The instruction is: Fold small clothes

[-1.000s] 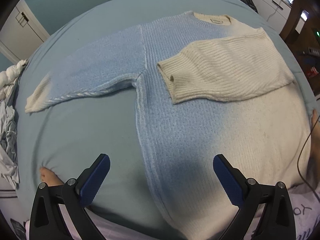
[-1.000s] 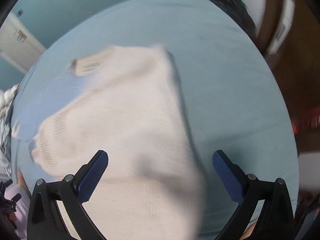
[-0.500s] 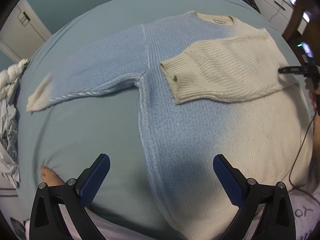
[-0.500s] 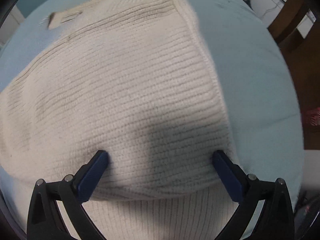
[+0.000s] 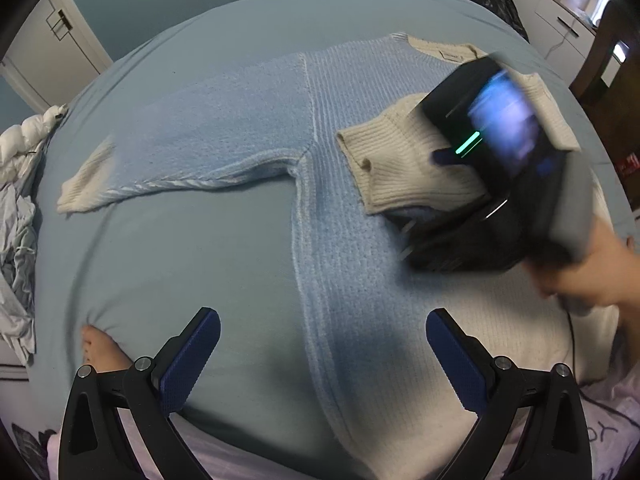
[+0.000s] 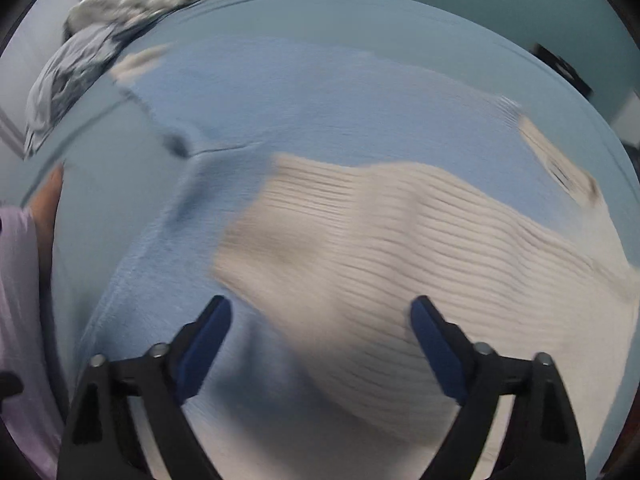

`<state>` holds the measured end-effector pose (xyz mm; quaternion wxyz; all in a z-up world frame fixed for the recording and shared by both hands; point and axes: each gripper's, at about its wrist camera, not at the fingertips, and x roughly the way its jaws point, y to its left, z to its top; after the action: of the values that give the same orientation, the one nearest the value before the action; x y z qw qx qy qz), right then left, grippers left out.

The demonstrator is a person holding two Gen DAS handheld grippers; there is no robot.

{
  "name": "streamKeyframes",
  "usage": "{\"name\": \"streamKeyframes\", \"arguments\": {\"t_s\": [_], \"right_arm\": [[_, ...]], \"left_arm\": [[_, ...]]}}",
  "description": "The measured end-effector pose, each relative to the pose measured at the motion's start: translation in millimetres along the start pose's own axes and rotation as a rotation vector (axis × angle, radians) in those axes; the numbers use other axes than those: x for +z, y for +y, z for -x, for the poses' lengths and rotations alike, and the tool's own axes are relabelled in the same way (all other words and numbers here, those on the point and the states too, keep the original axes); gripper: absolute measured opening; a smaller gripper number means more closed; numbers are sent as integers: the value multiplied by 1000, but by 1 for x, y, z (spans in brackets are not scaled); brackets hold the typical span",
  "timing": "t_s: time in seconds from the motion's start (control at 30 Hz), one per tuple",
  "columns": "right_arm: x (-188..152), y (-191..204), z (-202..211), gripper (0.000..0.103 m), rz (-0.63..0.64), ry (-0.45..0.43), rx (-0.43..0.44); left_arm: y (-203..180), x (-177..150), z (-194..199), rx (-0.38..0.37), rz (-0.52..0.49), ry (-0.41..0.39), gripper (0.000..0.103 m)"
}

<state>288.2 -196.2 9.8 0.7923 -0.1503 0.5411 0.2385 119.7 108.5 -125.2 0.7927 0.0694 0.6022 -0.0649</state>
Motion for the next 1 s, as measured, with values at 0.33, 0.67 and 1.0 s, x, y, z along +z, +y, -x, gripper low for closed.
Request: {"name": "streamKeyframes", "arguments": {"t_s": [0.33, 0.67, 1.0], "right_arm": [[11, -19, 17, 12, -143, -35, 232], [-27, -101, 6, 90, -549, -66, 556], [-89, -182, 6, 102, -525, 33, -130]], "left_arm": [[6, -2, 1, -22, 8, 6, 103], [15, -2, -5, 4, 46, 22, 103], [43, 0, -24, -21, 183, 81, 103]]}}
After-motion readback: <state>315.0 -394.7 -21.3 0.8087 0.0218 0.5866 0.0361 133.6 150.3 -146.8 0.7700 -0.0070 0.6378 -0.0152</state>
